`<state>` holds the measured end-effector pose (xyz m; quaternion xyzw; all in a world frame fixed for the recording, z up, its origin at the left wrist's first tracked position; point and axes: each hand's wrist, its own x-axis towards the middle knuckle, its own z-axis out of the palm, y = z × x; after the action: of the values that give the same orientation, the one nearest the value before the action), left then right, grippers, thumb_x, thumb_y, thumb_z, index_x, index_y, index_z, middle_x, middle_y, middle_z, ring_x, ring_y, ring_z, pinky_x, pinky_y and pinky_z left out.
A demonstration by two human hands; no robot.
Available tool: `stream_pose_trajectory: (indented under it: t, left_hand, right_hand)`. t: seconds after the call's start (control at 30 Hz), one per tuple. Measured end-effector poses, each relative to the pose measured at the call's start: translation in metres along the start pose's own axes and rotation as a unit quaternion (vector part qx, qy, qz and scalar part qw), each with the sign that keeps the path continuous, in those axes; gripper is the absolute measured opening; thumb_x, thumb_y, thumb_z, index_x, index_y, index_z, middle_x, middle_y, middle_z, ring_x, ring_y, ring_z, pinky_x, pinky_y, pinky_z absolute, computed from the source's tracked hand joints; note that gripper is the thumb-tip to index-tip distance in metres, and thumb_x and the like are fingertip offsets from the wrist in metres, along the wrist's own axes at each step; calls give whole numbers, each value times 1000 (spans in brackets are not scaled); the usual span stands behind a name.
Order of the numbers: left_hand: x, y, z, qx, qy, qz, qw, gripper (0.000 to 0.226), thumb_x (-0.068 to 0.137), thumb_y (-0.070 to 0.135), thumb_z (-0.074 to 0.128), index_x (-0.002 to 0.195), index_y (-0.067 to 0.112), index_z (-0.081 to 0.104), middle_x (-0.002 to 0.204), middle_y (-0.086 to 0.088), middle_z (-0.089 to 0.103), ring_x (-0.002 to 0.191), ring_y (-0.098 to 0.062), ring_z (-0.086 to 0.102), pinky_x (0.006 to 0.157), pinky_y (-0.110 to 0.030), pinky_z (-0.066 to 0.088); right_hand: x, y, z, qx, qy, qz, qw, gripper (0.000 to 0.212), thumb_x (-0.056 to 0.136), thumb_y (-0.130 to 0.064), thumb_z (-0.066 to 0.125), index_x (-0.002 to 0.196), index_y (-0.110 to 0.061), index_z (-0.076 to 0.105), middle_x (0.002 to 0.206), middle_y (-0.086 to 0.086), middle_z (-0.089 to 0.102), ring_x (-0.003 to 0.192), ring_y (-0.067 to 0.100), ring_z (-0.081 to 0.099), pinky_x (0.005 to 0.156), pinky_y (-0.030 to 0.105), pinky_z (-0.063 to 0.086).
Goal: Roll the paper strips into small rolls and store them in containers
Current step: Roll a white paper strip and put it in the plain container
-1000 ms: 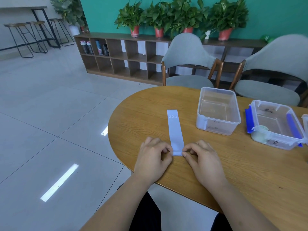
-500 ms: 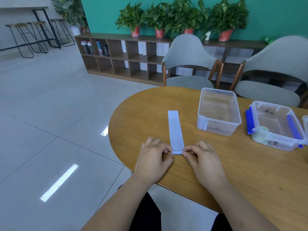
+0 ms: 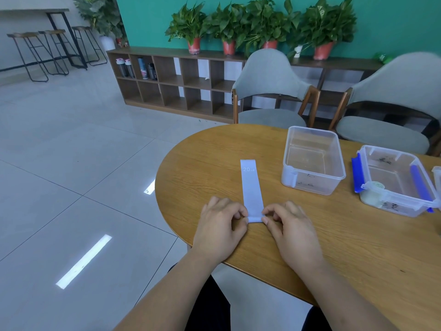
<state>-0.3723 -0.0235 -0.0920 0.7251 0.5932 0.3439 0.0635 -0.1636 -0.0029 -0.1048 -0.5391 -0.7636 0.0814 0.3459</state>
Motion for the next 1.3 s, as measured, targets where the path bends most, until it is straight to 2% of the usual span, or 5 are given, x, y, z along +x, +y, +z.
stream_pose_trajectory:
  t: [0.33,0.77,0.97,1.1,1.3]
  left_hand:
    - [1,-1,1,14,-2,3,1000,15,92,42,67,106,40,71,87,21,54,97,-7,47,86,-35,45]
    - [1,-1,1,14,-8,-1,1000,14,95,47,63,102,39,73,87,22,55,98,-6,45,87,-33,43]
    - [0,0,0,1,-9,5,1000,12,95,41,68,108,41,67,89,22,55,99,-6,46,88,-34,44]
    - [1,0,1,6,-4,14,1000,9,97,41,67,105,40,71,88,22,56,98,-7,47,86,-35,44]
    - [2,1,4,44,0,22,999,18,96,47,62,106,37,73,88,21,57,95,-9,47,82,-36,45]
  right_hand:
    - [-1,2,0,-27,-8,-3,1000,18,92,-33,76,110,-37,72,92,-17,50,90,8,50,78,36,51]
    - [0,4,1,-4,-20,2,1000,9,96,-37,69,105,-37,71,94,-19,52,94,7,52,83,39,51]
    - [0,2,0,3,-16,2,1000,17,94,-30,74,109,-38,71,97,-22,57,96,7,54,84,38,50]
    - [-1,-1,-1,-5,-8,-9,1000,16,93,-29,75,104,-39,70,96,-22,60,93,8,55,81,40,50]
    - [-1,-1,0,-21,-3,-9,1000,17,90,-30,78,106,-35,75,94,-22,61,91,8,57,79,38,53]
